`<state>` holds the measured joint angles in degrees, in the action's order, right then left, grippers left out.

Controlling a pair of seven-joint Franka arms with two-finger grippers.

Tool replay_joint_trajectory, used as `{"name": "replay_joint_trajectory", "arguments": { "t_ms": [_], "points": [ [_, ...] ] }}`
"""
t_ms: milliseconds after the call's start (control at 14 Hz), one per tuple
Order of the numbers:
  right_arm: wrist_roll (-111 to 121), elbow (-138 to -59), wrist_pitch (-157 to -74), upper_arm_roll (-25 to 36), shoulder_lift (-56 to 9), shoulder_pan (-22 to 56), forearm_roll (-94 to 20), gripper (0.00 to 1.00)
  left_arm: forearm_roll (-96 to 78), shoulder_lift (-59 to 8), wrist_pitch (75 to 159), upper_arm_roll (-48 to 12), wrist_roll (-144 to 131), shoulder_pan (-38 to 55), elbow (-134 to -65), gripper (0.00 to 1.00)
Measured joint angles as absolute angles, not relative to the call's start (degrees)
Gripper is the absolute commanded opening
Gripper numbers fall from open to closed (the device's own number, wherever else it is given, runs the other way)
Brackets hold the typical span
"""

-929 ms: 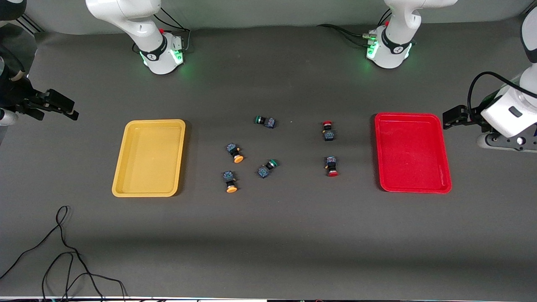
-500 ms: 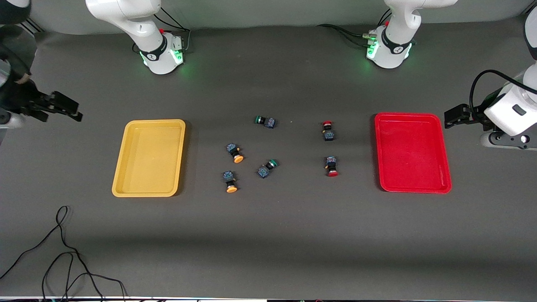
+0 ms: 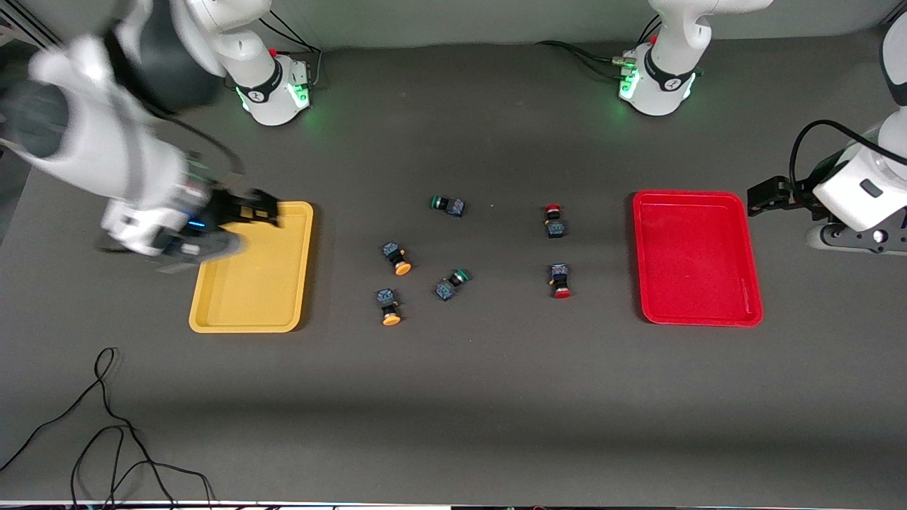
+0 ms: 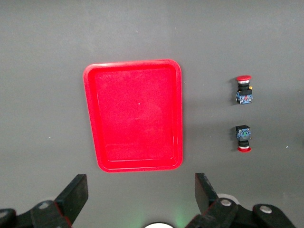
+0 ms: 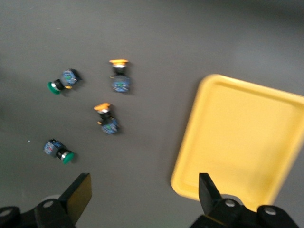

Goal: Place red and yellow buttons in trays
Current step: 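Reach the right gripper to a yellow button while the left gripper reaches a red button, then grasp the yellow button with the right gripper while the left gripper lowers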

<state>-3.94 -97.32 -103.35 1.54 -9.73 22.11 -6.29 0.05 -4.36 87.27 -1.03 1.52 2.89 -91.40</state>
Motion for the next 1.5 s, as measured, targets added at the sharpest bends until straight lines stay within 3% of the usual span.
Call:
{"name": "replay_joint_trajectory", "arguments": {
  "t_ms": [214, 357, 571, 786, 857, 929, 1000, 1143, 1500],
  "points": [
    [-9.0, -102.3, -116.3, 0.2, -15.3, 28.9, -5.3, 1.0, -3.5, -4.1, 88.5, -1.1, 0.4, 4.6, -94.8, 1.0],
    [-10.5, -108.3, -126.5, -0.1, -17.3, 31.5, -4.6, 1.0, -4.2, -2.6, 94.4, -1.2, -6.5, 9.0, -100.2, 1.0],
    [-10.7, -118.5, -141.4, -1.3, -19.4, 31.8, -4.5, 1.0, -4.3, 0.9, 103.7, -1.6, -19.8, 19.0, -110.2, 1.0],
    [-12.9, -123.6, -153.6, -2.5, -23.5, 31.8, -4.5, 0.99, -4.1, 1.9, 107.4, -2.2, -30.2, 26.5, -113.1, 1.0],
    [-13.7, -124.2, -156.7, -3.2, -25.4, 32.0, -4.5, 0.94, -3.9, 1.8, 108.0, -2.3, -32.0, 28.0, -113.5, 1.0],
    [-14.2, -124.4, -159.0, -3.5, -27.1, 32.3, -4.5, 0.72, -3.8, 1.8, 108.2, -2.3, -32.7, 28.5, -113.8, 1.0],
    [-14.5, -124.4, -160.5, -3.7, -28.4, 32.6, -4.5, 0.42, -3.7, 1.7, 108.6, -2.3, -32.8, 28.6, -114.5, 1.0],
    [-15.3, -124.4, -161.1, -3.7, -29.3, 32.7, -4.5, 0.04, -3.6, 1.2, 112.1, -2.3, -32.8, 28.7, -117.5, 1.0],
    [-16.3, -124.2, -158.9, -3.2, -28.2, 32.3, -4.5, 0.0, -3.5, -6.2, 129.2, -2.3, -35.2, 31.0, -127.0, 1.0]
  ]
}}
